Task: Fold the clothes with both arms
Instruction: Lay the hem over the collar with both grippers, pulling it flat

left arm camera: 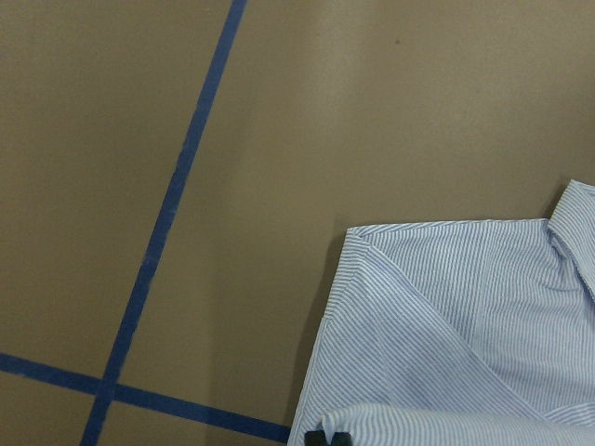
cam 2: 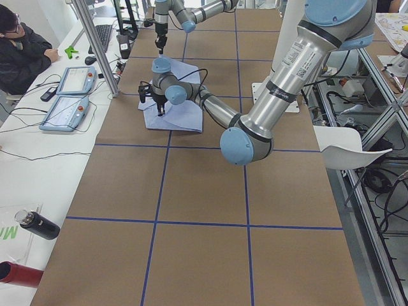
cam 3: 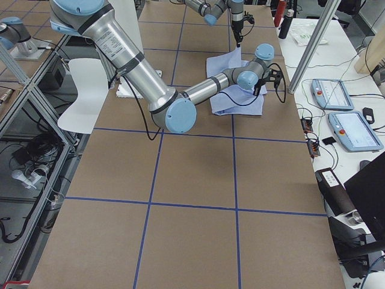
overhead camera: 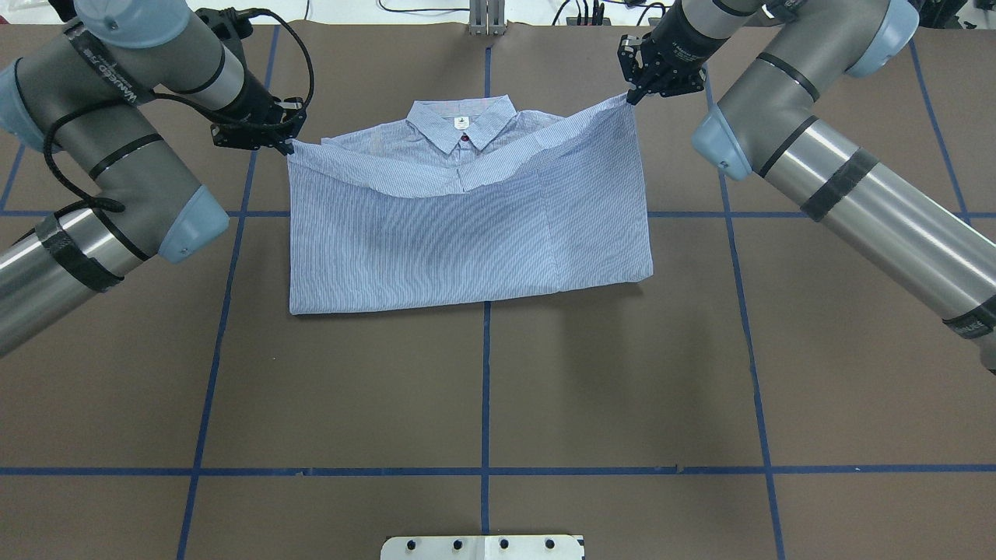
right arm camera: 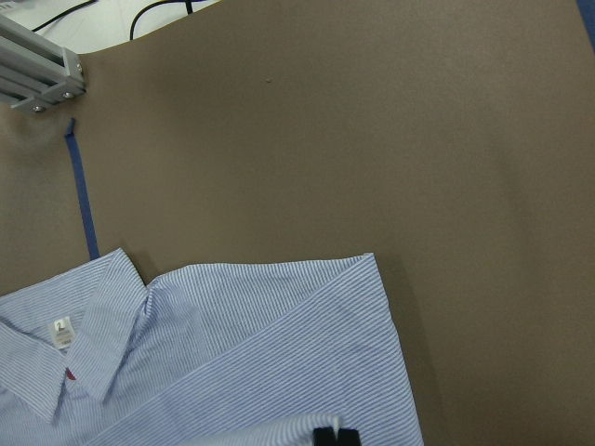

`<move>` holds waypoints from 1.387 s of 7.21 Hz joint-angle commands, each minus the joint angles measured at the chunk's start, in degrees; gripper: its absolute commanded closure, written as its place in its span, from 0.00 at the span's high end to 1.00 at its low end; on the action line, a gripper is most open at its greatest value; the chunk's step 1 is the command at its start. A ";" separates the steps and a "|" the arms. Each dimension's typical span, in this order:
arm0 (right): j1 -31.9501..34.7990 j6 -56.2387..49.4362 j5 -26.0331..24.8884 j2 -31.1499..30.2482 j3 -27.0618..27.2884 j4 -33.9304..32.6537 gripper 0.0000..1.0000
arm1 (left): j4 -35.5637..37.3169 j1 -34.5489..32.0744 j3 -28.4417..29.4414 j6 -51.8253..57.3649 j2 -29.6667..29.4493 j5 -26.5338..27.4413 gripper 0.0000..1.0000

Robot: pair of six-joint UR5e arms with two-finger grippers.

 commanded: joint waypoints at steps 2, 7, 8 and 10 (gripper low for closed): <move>-0.06 0.00 -0.01 -0.57 -1.04 0.23 0.00 | -5.63 -0.09 6.33 0.18 -0.40 0.16 0.00; -0.06 -0.08 -0.18 -0.57 -2.80 0.31 0.00 | -5.83 -0.09 6.79 0.27 -0.40 0.16 0.00; -0.06 -0.08 -0.36 -0.48 -2.80 0.40 0.00 | -5.83 -0.09 6.79 0.27 -0.48 0.16 0.00; -0.24 0.00 -0.27 0.13 -2.63 0.92 0.00 | -5.83 -0.09 6.70 0.18 -0.66 0.16 0.00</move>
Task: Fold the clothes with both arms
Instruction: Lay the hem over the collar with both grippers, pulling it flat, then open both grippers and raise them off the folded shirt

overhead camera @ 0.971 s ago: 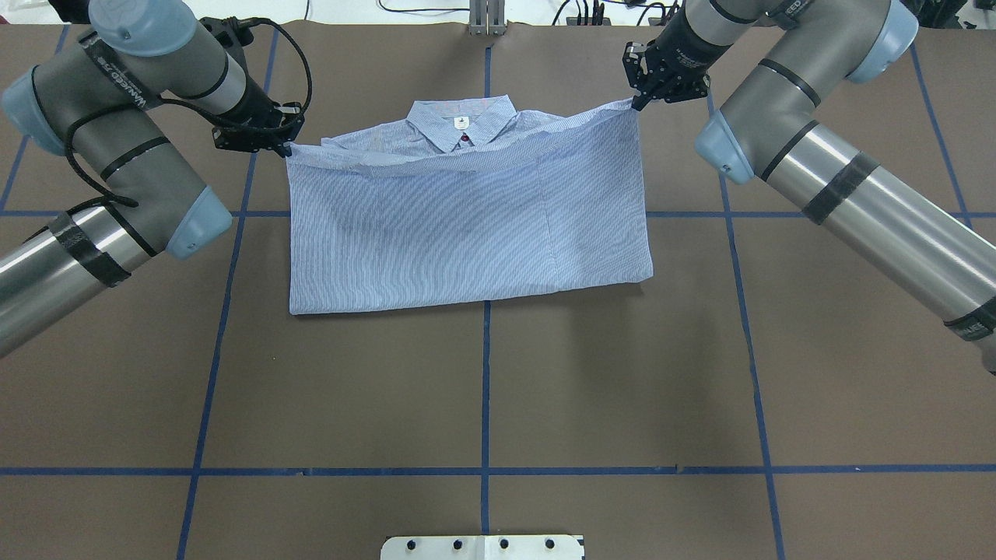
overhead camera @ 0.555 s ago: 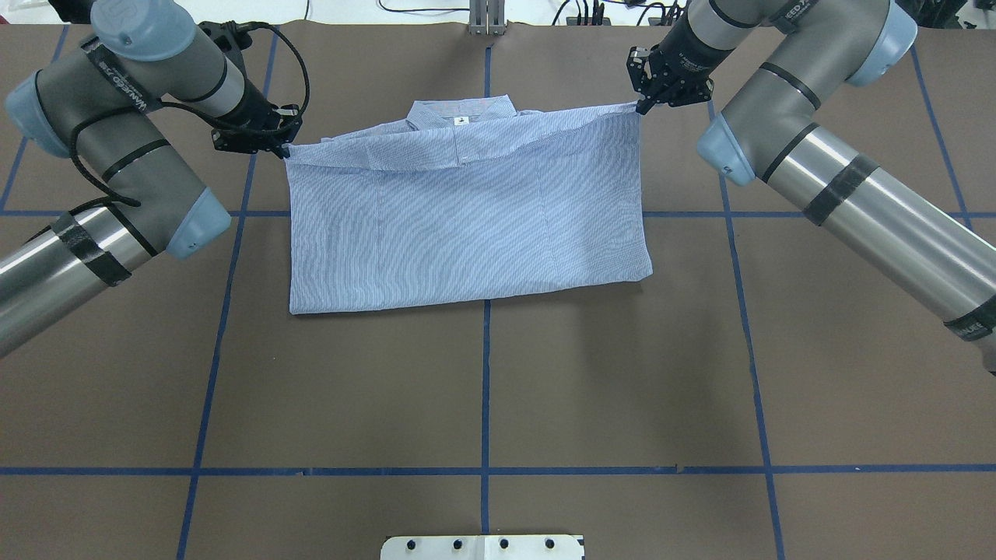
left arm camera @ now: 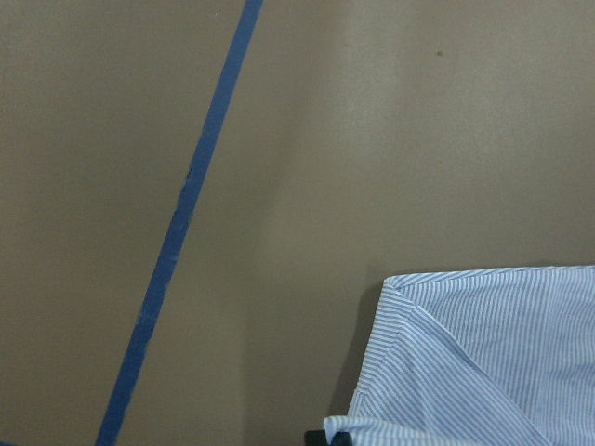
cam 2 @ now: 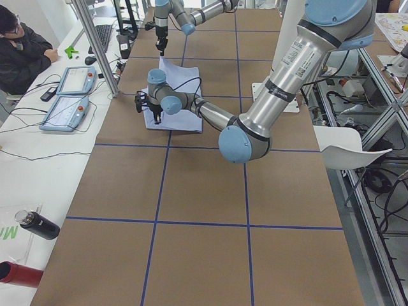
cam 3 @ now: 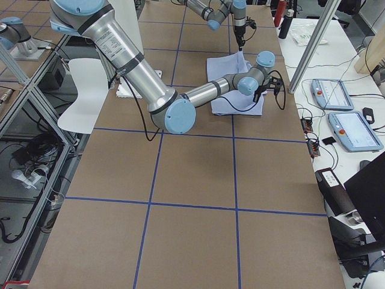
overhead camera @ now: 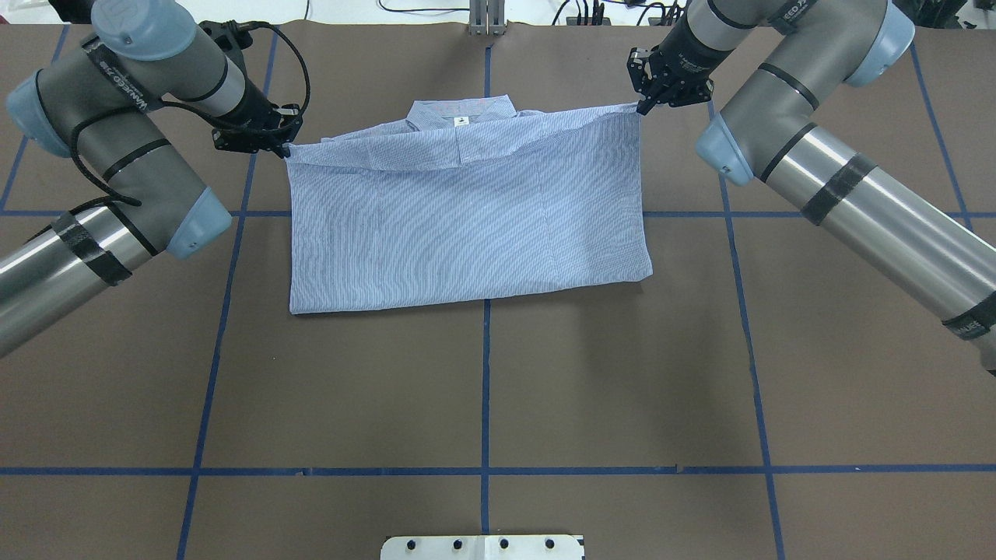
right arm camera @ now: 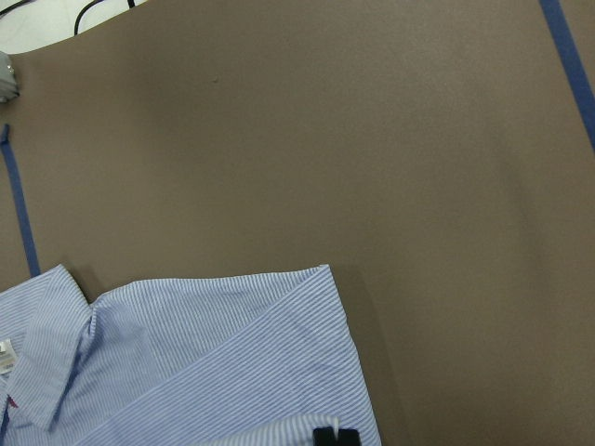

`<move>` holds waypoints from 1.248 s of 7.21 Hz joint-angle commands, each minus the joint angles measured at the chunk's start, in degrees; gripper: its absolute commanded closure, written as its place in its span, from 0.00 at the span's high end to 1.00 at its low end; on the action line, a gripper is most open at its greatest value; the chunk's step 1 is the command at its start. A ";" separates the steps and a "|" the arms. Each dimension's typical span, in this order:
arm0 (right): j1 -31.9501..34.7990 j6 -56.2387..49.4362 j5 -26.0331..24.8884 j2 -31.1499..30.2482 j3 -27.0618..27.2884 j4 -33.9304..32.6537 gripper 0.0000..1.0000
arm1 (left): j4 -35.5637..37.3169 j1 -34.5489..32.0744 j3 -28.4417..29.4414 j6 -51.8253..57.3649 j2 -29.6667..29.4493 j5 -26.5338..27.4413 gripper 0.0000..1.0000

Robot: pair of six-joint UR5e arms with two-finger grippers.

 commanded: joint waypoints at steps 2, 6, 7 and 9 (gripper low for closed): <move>-0.26 0.07 0.03 0.30 0.09 2.21 0.00 | 0.00 0.00 -0.16 -0.03 -0.19 0.00 0.00; -0.35 -0.01 -0.05 0.30 0.17 2.31 0.84 | 0.00 0.00 -0.34 0.14 -0.19 0.09 0.75; -0.26 -0.01 -0.05 0.03 0.09 3.09 1.00 | 0.00 -0.43 -0.34 0.14 -0.19 0.09 0.99; -0.17 0.33 0.30 -0.14 0.61 3.18 1.00 | 0.35 -1.49 -1.73 0.23 -0.11 -0.09 0.99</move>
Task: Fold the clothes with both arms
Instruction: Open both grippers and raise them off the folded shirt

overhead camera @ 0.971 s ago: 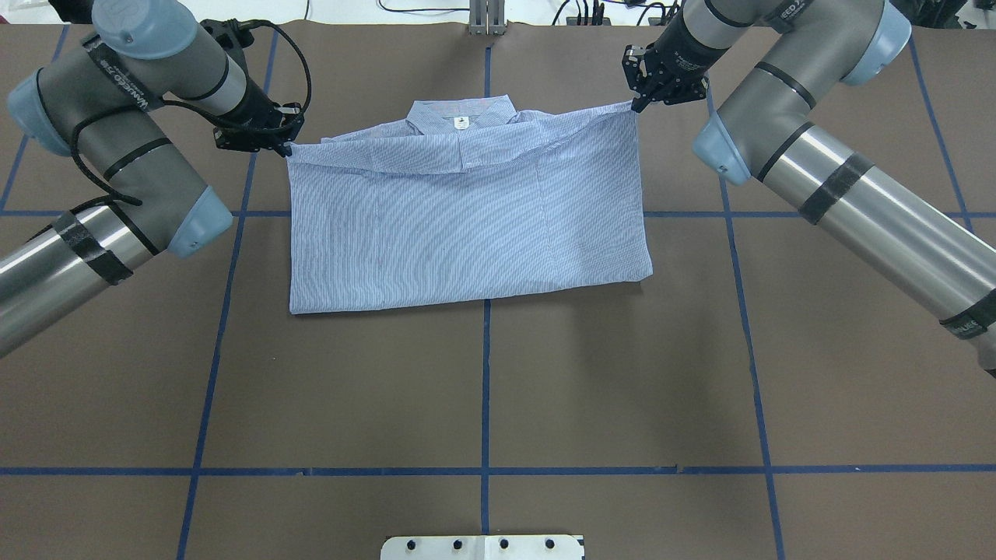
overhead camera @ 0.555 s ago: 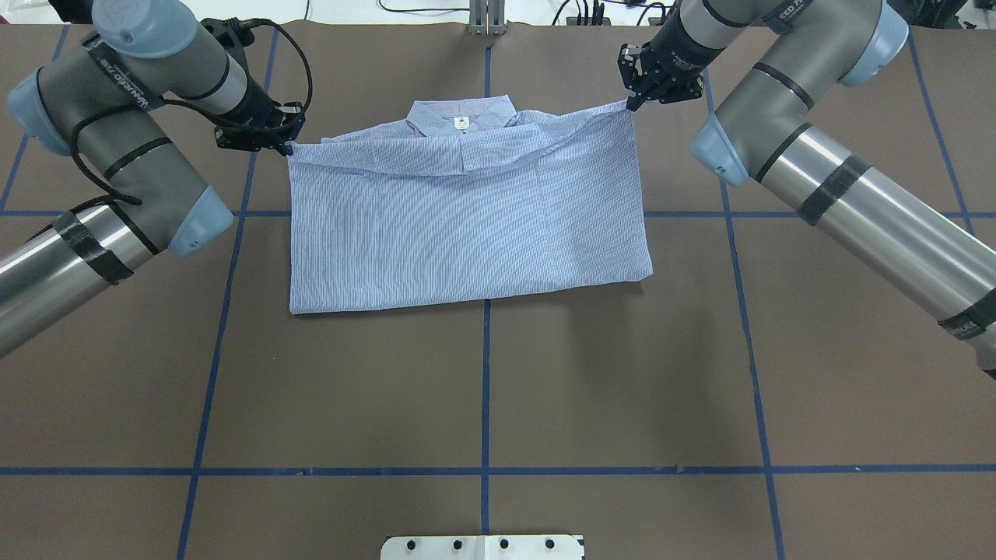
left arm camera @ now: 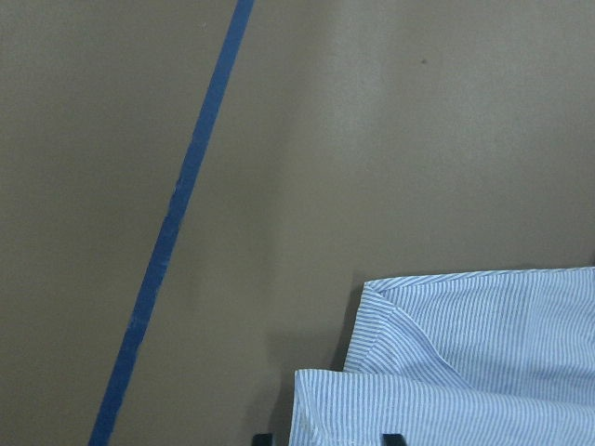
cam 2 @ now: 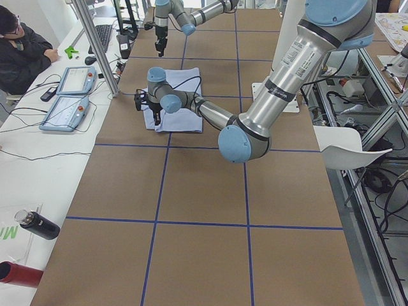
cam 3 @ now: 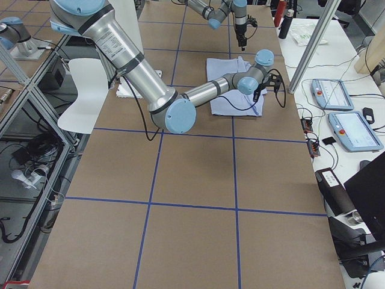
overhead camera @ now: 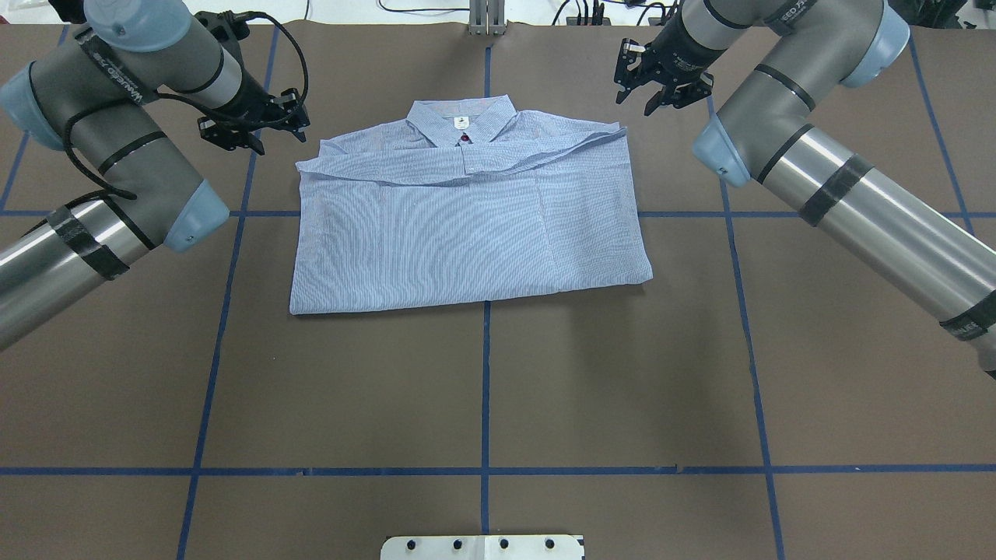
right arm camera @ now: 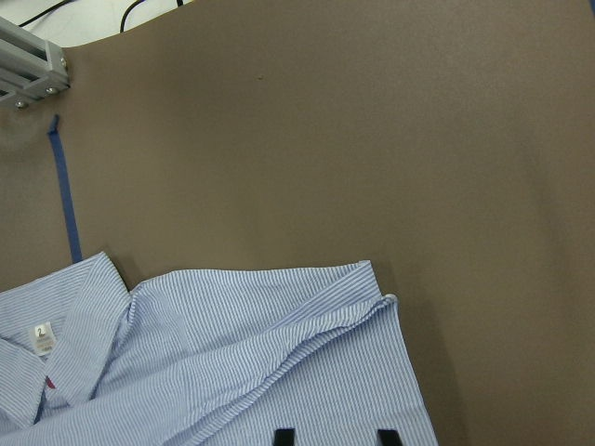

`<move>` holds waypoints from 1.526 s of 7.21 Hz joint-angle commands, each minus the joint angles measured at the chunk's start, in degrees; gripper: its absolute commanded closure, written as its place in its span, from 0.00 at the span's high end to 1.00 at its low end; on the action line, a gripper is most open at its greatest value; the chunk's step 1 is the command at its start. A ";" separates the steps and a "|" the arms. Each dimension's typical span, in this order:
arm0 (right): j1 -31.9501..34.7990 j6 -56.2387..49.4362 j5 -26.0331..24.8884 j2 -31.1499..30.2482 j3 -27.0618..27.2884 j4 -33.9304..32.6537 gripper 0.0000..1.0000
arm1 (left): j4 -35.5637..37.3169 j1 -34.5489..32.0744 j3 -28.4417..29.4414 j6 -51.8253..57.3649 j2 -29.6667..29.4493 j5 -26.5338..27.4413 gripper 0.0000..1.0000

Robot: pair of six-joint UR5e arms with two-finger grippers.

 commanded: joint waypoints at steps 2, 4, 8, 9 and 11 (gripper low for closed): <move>-0.73 1.09 0.45 -4.28 6.79 -0.53 1.00 | 2.88 -0.91 -5.44 -0.40 0.51 -0.18 0.99; -3.63 1.79 0.10 -11.23 14.71 -0.80 1.00 | 5.36 -0.99 -8.79 -0.49 0.60 -0.18 0.99; -12.68 1.89 -3.92 -21.28 24.06 -2.72 1.00 | 6.42 -0.91 -9.59 -1.02 0.52 -0.18 0.99; -14.26 1.80 -4.90 -21.02 23.97 -3.95 1.00 | 6.42 -0.91 -9.60 -1.10 0.43 -0.10 0.99; -16.55 1.54 -6.91 -20.58 23.27 -3.97 1.00 | 6.33 -0.91 -10.12 -1.28 0.51 -0.18 0.99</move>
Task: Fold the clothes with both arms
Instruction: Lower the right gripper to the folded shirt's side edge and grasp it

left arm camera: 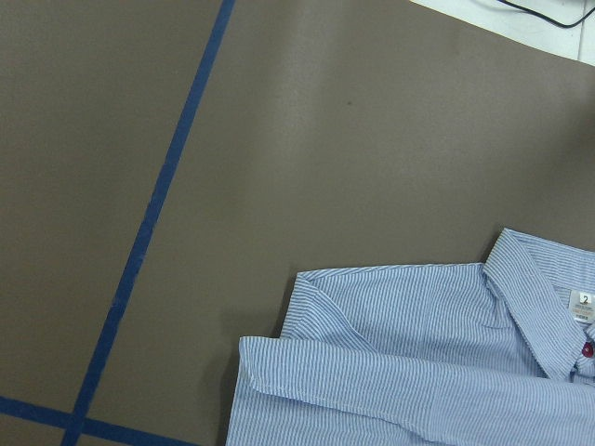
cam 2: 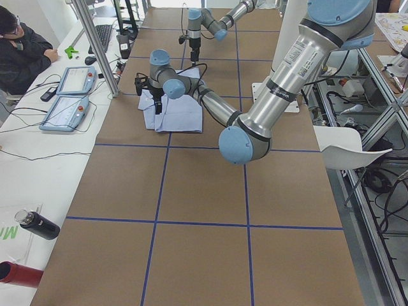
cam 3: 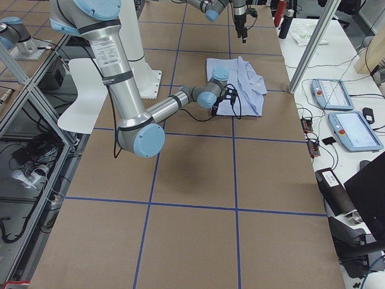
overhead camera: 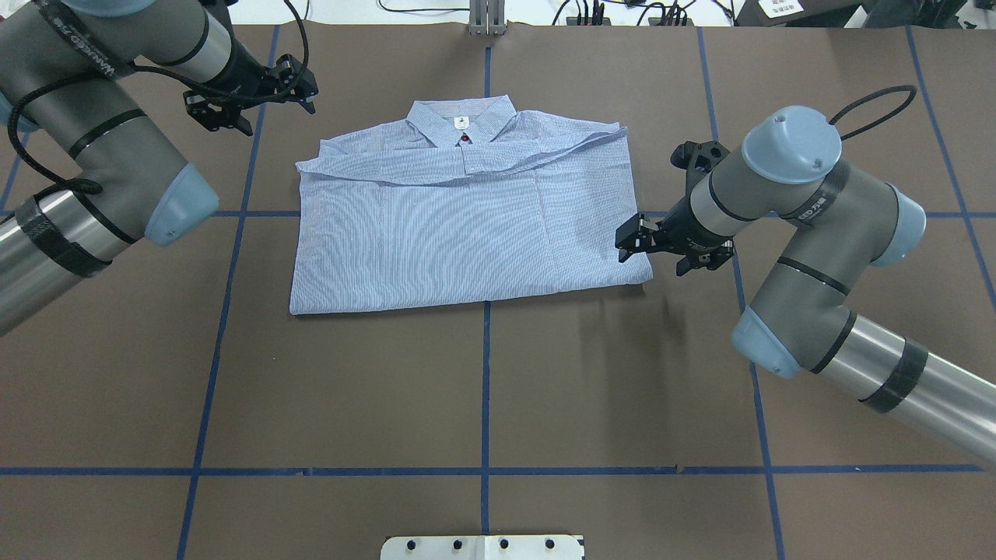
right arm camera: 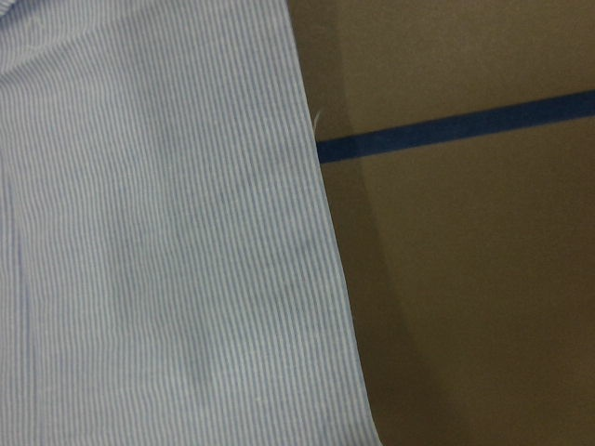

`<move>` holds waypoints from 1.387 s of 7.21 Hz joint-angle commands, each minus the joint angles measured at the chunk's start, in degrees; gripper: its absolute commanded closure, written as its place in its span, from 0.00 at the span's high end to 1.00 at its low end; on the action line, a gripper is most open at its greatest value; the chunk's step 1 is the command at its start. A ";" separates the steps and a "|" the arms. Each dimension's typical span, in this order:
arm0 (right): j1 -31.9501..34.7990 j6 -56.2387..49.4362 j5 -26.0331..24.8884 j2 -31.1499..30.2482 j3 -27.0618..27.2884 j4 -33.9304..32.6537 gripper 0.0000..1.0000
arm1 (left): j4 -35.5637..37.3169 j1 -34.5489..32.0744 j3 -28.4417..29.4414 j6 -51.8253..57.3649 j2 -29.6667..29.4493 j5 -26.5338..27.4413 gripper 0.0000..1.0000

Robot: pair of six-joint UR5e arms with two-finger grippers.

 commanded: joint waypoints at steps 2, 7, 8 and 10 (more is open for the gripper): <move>-2.47 -0.66 -2.27 0.20 -0.41 -0.31 0.97 | 0.11 -0.09 -1.17 -0.08 0.32 0.15 0.99; -2.48 -1.01 -3.15 0.37 -1.74 -0.23 0.55 | 0.11 -0.09 -1.17 -0.08 0.41 0.24 0.99; -2.47 -1.01 -3.24 0.37 -1.65 -0.14 0.30 | 0.11 0.00 -1.17 -0.08 0.41 0.24 0.99; -2.47 -1.01 -3.15 0.20 -1.73 -0.22 0.00 | 0.11 0.00 -1.17 -0.08 0.41 0.24 0.99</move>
